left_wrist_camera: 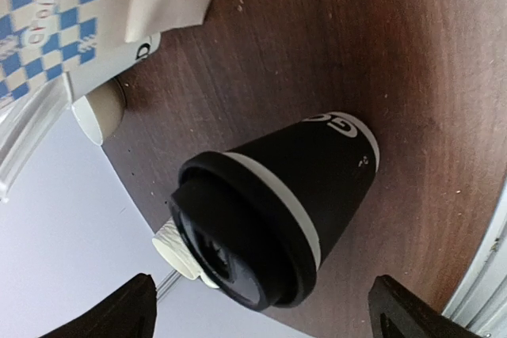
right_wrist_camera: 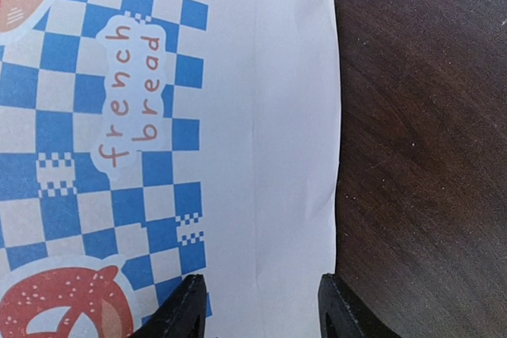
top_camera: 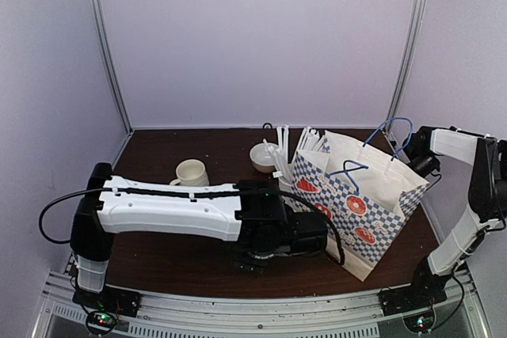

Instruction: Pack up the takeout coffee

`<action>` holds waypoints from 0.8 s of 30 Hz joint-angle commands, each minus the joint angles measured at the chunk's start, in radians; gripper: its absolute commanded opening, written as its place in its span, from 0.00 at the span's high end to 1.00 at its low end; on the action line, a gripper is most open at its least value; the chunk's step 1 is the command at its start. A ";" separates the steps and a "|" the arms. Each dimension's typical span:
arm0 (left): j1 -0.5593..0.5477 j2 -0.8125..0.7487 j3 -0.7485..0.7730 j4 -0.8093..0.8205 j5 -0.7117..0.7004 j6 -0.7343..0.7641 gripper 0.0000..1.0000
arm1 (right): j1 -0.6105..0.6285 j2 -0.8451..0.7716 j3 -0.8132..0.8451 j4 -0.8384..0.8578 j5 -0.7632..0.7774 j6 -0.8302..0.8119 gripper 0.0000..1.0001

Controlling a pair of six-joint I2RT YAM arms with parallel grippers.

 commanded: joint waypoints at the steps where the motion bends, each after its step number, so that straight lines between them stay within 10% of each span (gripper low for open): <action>1: 0.006 -0.134 0.048 0.051 0.116 -0.030 0.02 | -0.001 -0.010 -0.008 -0.023 -0.007 -0.018 0.48; 24: 0.256 -0.401 -0.280 0.324 0.584 -0.214 0.02 | 0.000 -0.024 -0.027 -0.013 -0.004 -0.014 0.47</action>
